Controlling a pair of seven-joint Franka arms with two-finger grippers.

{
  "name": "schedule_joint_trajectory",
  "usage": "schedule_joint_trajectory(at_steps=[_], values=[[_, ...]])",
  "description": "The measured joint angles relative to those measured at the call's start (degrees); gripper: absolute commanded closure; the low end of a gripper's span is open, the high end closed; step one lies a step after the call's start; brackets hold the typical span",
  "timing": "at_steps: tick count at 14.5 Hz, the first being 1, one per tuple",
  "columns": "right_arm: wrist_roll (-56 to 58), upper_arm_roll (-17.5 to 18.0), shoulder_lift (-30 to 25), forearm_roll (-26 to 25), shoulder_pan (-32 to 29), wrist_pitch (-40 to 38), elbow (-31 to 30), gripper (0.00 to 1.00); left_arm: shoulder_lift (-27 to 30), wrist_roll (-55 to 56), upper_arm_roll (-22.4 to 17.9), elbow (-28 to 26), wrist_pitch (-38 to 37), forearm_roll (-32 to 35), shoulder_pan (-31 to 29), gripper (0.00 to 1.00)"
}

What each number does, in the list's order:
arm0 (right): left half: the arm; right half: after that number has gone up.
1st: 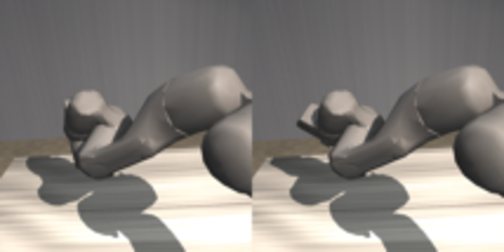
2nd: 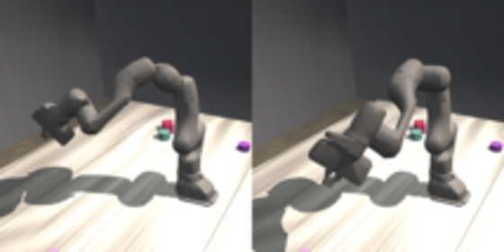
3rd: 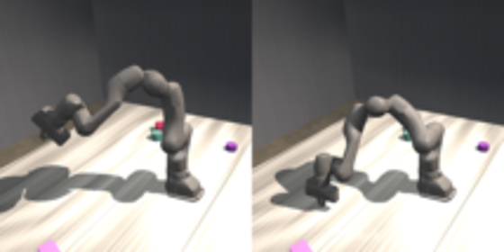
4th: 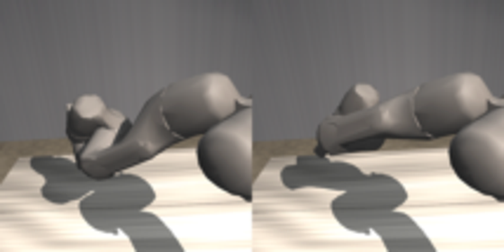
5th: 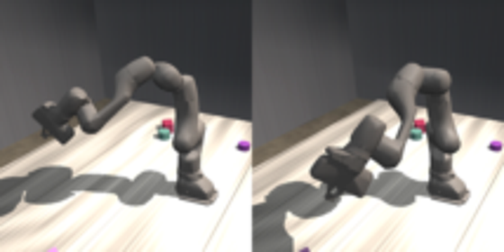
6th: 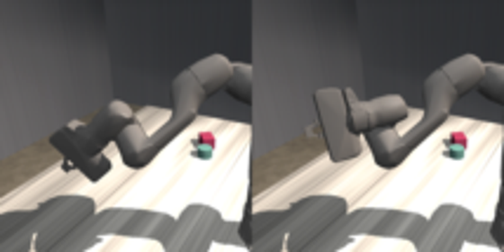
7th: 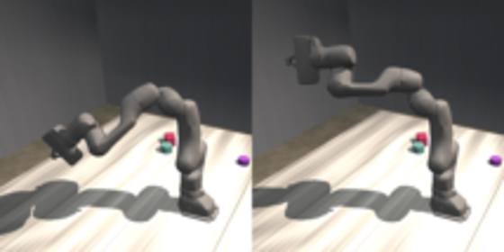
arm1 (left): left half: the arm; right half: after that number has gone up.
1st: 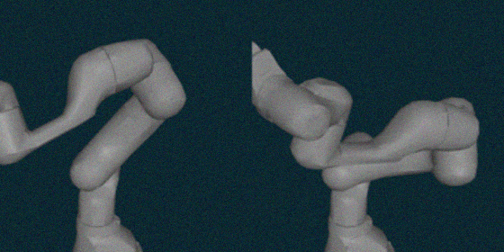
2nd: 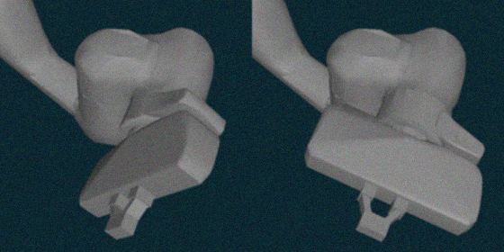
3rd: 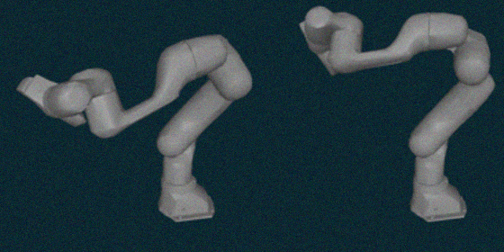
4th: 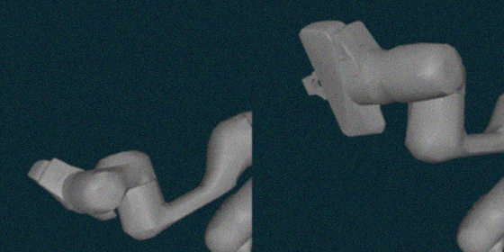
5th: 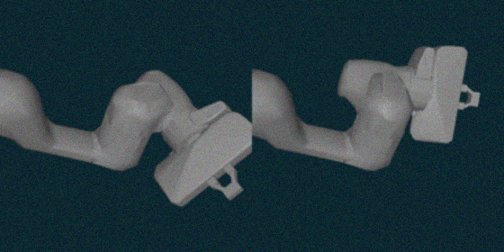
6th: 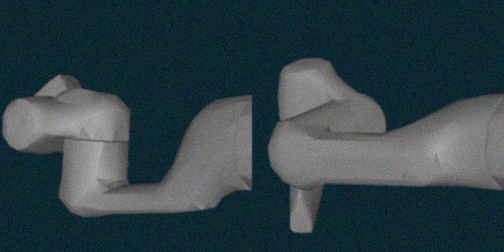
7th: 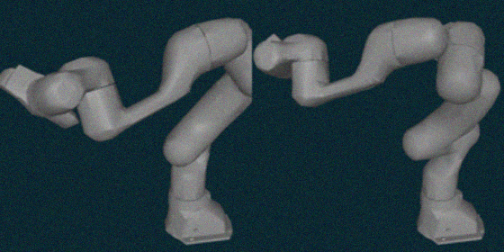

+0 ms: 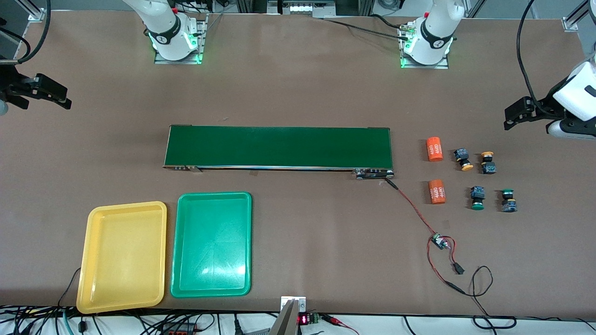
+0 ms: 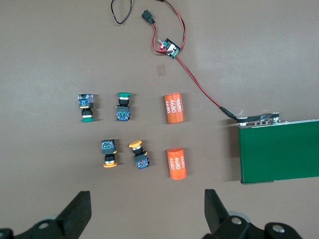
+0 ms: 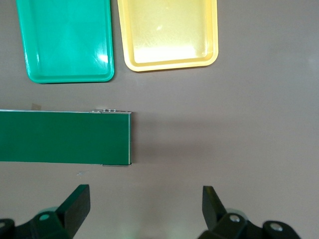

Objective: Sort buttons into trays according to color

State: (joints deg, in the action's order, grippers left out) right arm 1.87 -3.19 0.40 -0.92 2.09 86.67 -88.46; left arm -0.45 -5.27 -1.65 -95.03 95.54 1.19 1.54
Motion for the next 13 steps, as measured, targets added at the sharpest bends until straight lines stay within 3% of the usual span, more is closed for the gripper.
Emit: schedule_joint_trajectory(at_steps=[13], values=[[-0.03, -0.1, 0.16, 0.0, -1.96, 0.45, -0.74, 0.0, -6.3, 0.0, 0.27, 0.92, -0.12, 0.0, 0.63, 0.0]])
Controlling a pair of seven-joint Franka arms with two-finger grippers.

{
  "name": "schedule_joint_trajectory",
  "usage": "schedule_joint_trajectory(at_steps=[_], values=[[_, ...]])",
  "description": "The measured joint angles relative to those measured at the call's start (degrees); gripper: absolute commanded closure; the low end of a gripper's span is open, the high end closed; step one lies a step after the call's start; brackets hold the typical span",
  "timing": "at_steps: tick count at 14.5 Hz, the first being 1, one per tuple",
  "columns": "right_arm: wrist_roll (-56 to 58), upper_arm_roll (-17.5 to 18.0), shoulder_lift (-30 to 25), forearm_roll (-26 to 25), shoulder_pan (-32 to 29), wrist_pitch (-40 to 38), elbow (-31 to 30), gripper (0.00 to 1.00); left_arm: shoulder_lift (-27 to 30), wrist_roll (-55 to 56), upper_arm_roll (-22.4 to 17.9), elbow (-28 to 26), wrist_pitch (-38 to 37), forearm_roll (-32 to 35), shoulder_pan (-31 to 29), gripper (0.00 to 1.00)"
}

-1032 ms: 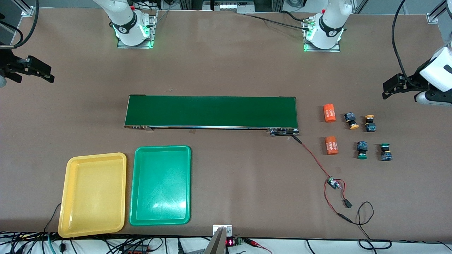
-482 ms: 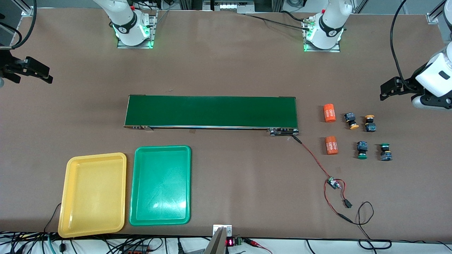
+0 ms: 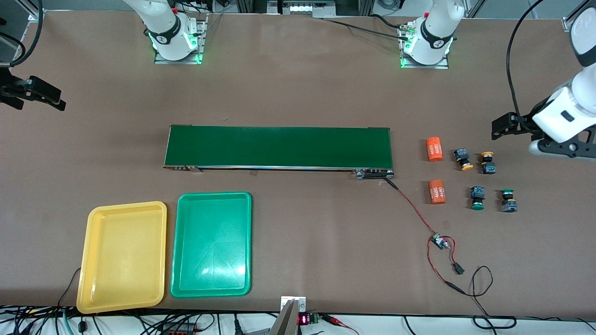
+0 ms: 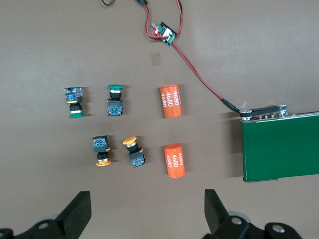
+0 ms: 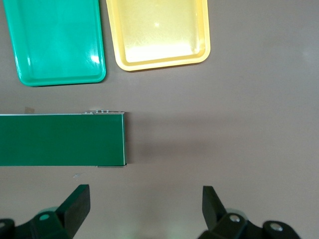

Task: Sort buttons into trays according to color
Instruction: 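Reach the left gripper down and grasp an orange battery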

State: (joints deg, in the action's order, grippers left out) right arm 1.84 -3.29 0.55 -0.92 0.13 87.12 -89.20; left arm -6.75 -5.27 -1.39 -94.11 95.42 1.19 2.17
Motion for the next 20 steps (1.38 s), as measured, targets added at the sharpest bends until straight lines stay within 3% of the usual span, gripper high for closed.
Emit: schedule_joint_trajectory(at_steps=[10, 17, 19, 20], values=[[0.0, 0.01, 0.15, 0.0, -0.05, 0.88, -0.19, 0.0, -19.56, 8.3, 0.13, -1.51, 21.51, -0.01, 1.16, 0.0], [0.0, 0.73, 0.02, -0.05, 0.18, 1.3, -0.12, 0.0, -23.76, 8.53, 0.15, -17.95, 48.6, -0.01, 1.6, 0.03], [0.0, 0.4, 0.07, -0.15, 0.0, 1.41, -0.16, 0.0, -24.18, 8.53, 0.45, -20.18, 51.69, -0.01, 1.62, 0.51], [0.0, 0.28, 0.1, -0.15, -0.01, 1.42, -0.16, 0.0, -24.39, 8.57, 0.57, -20.27, 51.74, -0.01, 1.62, 0.67]])
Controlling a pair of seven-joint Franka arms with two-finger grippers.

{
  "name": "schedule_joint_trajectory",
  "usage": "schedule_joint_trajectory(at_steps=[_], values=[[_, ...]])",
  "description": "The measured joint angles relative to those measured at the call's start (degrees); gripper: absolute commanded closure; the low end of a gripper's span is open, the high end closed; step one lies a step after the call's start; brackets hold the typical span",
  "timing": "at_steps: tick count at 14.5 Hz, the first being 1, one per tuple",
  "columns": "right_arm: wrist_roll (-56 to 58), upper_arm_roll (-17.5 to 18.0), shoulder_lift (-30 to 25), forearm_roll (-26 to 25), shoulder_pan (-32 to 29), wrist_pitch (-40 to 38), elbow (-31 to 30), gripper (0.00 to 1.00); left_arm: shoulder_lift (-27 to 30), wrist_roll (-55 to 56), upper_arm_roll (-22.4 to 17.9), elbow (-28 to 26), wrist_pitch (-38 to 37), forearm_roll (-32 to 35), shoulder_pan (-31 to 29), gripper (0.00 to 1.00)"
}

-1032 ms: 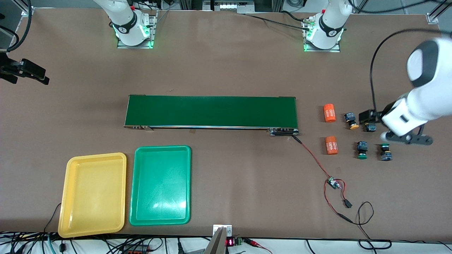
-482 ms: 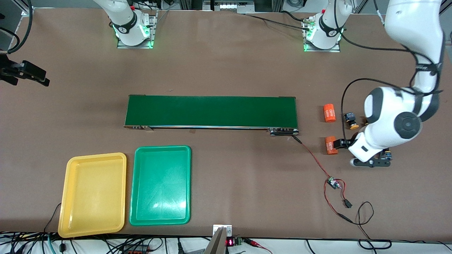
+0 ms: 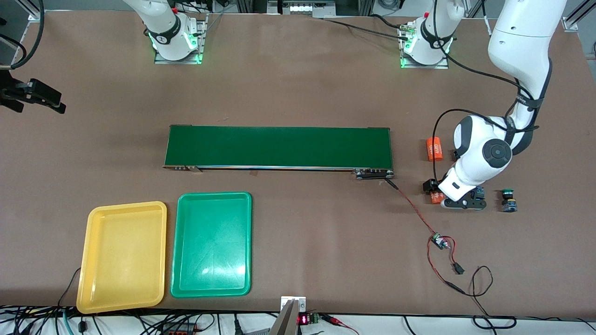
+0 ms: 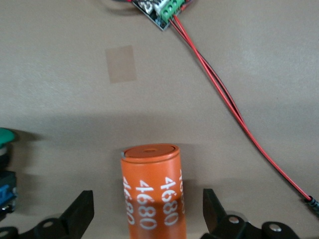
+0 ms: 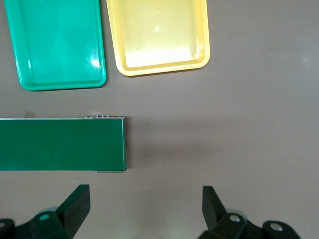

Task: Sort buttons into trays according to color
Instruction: 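Reach the left gripper down and grasp an orange battery, then carry the battery onto the green belt and open the left gripper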

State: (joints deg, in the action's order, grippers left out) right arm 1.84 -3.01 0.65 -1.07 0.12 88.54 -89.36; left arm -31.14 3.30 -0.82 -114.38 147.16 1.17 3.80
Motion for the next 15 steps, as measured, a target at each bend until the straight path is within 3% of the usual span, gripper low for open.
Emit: schedule_joint_trajectory(at_steps=[2, 6, 12, 15], values=[[0.0, 0.0, 0.0, 0.0, 0.03, -0.02, -0.02, 0.0, -0.2, 0.01, 0.1, -0.04, -0.29, 0.0, 0.0, 0.75], [0.0, -0.02, 0.05, 0.0, 0.01, 0.32, -0.47, 0.0, 1.0, -0.03, 0.31, 1.52, -2.68, 0.0, 0.01, 0.81], [0.0, -0.12, 0.12, 0.0, -0.03, 1.71, -0.65, 0.0, 6.99, -2.43, 4.86, 14.86, -28.08, 0.03, 0.14, 0.81], [0.0, -0.12, 0.24, 0.0, -0.03, 2.49, -0.7, 0.0, 7.4, -11.35, 9.84, 16.67, -35.69, 0.03, 0.29, 0.8]])
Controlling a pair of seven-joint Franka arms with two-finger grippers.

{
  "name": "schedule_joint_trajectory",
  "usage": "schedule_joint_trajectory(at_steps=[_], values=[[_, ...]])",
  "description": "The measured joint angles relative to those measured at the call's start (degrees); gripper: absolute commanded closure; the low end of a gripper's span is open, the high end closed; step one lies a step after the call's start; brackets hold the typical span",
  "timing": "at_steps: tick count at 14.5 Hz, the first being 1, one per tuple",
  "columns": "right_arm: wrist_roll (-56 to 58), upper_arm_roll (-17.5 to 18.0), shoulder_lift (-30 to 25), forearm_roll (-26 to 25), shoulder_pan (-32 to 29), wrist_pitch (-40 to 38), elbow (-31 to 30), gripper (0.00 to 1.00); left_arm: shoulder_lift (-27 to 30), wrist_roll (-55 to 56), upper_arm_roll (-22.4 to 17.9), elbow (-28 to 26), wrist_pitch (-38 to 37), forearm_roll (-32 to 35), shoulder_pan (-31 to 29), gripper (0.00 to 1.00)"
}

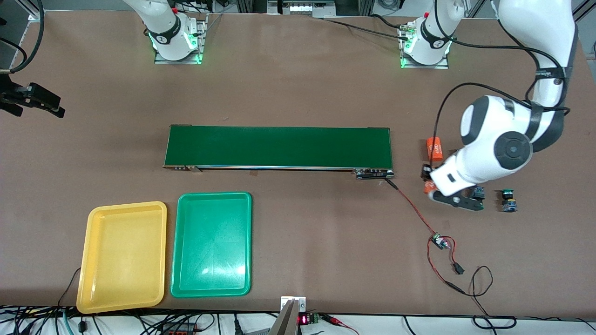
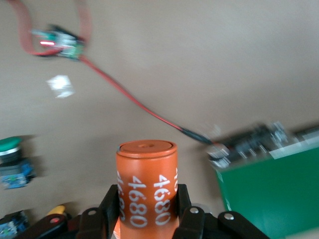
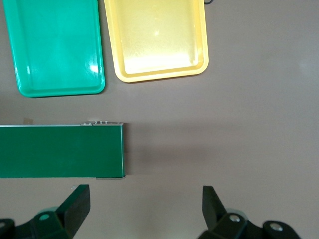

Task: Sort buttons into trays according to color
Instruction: 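Carry the battery onto the green belt and open the left gripper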

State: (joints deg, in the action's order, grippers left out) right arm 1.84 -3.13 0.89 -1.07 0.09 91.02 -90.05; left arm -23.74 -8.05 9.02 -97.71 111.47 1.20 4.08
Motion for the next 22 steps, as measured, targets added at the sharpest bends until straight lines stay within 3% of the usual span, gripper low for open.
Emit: schedule_joint_trajectory(at_steps=[3, 9, 13, 15, 16, 17, 18, 22], values=[[0.0, -0.02, 0.18, 0.0, -0.02, 1.01, -0.05, 0.0, -0.75, -13.83, 4.45, -0.23, -4.5, 0.0, 0.33, 0.83], [0.0, 0.1, 0.29, 0.0, 0.08, 1.58, -0.07, 0.0, -2.27, -42.32, 10.88, -1.48, -4.81, 0.02, 0.77, 0.84], [0.0, 0.12, 0.29, 0.0, 0.08, 1.81, -0.08, 0.0, -2.31, -51.16, 11.94, -3.94, -2.45, 2.69, 3.32, 0.84], [0.0, 0.14, 0.32, 0.0, 0.09, 2.57, -0.11, 0.0, -2.39, -52.39, 11.96, -6.85, 2.2, 3.27, 4.22, 0.82], [0.0, 0.16, 0.33, 0.0, 0.1, 2.7, -0.12, 0.0, -2.46, -52.67, 11.97, -8.81, 5.72, 3.29, 4.63, 0.75], [0.0, 0.18, 0.33, 0.0, 0.11, 2.71, -0.12, 0.0, -2.56, -52.81, 11.97, -10.72, 8.79, 3.29, 4.98, 0.25], [0.01, 0.2, 0.33, 0.0, 0.12, 2.74, -0.12, 0.0, -2.64, -52.9, 11.97, -11.92, 10.35, 3.3, 5.15, 0.0], [0.06, 0.66, 0.33, 0.0, 0.25, 3.02, -0.12, 0.0, -2.37, -52.98, 11.92, -12.35, 10.89, 3.3, 5.09, 0.0]])
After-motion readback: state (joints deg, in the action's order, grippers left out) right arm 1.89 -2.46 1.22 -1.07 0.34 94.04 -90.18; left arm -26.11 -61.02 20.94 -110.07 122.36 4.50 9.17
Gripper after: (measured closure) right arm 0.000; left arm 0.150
